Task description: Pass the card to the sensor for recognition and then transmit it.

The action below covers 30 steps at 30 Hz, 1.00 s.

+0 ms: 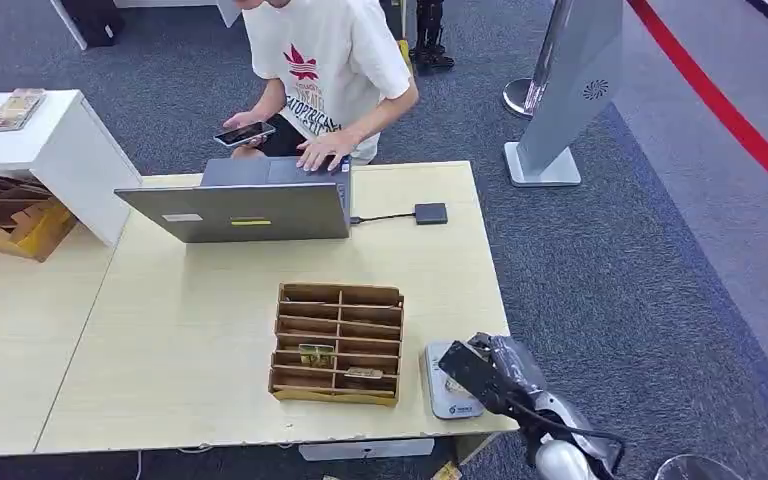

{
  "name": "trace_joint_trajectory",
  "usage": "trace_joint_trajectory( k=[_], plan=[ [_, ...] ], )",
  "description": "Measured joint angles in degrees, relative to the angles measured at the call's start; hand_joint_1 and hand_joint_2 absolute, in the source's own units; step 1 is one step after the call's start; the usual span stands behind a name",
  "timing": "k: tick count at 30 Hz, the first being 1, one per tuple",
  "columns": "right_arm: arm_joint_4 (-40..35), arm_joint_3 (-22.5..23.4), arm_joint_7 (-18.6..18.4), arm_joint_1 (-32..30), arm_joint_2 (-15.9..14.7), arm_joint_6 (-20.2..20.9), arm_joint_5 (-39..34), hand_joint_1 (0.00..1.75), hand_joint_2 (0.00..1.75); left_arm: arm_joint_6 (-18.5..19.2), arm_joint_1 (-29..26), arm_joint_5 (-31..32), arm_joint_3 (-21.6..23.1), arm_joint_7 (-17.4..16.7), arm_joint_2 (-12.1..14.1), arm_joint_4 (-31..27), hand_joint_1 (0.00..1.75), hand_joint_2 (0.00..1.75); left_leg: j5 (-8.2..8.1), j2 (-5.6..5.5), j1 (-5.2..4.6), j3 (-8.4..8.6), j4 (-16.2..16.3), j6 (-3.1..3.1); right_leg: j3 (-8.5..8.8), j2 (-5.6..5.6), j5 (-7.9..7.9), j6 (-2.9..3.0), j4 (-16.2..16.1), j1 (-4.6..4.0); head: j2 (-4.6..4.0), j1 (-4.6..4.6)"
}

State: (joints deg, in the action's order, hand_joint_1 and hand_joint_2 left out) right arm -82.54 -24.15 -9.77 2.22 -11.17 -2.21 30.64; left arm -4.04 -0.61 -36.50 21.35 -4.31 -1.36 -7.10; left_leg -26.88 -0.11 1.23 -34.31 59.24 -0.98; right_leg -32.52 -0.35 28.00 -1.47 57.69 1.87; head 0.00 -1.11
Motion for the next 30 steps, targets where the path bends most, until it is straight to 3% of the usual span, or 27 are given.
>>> trace_joint_trajectory(
  k=[30],
  plan=[
    [4.4,-0.3,-1.0,1.4,0.8,-0.3,1.3,1.75,1.75,0.1,0.0,-1.6,1.9,0.0,0.1,0.0,0.0,0.0,0.0,0.0,0.0,0.02,0.0,0.0,0.02,0.0,0.0,0.0,0.0,0.0,0.0,0.0]
  ],
)
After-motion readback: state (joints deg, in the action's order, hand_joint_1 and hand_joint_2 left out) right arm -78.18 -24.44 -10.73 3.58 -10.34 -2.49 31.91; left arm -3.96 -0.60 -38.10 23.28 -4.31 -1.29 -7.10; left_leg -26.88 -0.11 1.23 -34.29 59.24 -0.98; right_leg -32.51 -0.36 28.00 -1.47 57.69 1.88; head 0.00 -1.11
